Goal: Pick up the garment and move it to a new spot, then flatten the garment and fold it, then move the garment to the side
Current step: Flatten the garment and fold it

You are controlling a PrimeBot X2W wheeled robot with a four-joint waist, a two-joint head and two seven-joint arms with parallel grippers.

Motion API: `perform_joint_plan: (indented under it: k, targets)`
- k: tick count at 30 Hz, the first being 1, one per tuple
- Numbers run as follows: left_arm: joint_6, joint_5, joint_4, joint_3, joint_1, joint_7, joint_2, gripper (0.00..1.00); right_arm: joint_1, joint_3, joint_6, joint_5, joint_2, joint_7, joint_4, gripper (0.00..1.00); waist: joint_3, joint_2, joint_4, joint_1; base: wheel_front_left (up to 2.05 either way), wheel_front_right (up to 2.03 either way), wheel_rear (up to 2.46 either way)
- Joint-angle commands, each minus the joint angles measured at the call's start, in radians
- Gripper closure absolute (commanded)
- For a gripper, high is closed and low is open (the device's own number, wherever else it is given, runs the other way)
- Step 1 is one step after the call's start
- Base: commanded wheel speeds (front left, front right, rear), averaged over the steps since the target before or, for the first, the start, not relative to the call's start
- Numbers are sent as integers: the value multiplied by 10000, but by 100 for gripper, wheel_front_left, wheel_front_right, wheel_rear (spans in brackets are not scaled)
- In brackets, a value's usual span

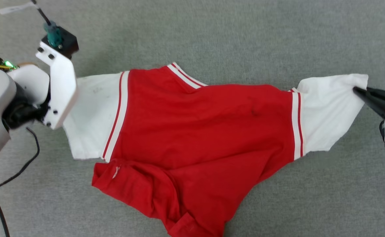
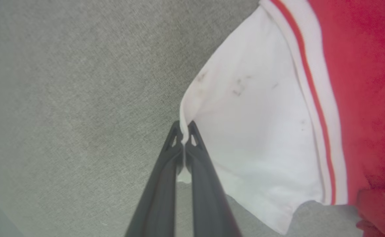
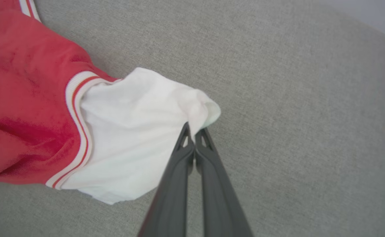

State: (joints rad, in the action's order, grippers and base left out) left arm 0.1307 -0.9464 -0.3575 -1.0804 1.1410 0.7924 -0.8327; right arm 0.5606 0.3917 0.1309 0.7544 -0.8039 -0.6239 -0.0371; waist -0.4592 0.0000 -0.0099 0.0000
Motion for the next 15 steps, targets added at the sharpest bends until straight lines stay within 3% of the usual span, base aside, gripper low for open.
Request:
perform_joint_plan:
  k: [1,15]
  targets:
    - [-33,-112,75,115,295,-437,-21,100,179,27,-5,-88,-22,216,72,100,609,0,202,0,0,0,0]
    - [-33,234,1561,155,1501,-2747,-490,100,1253,157,-5,-127,-952,1350,115,100,2341,0,672,0,0,0,0]
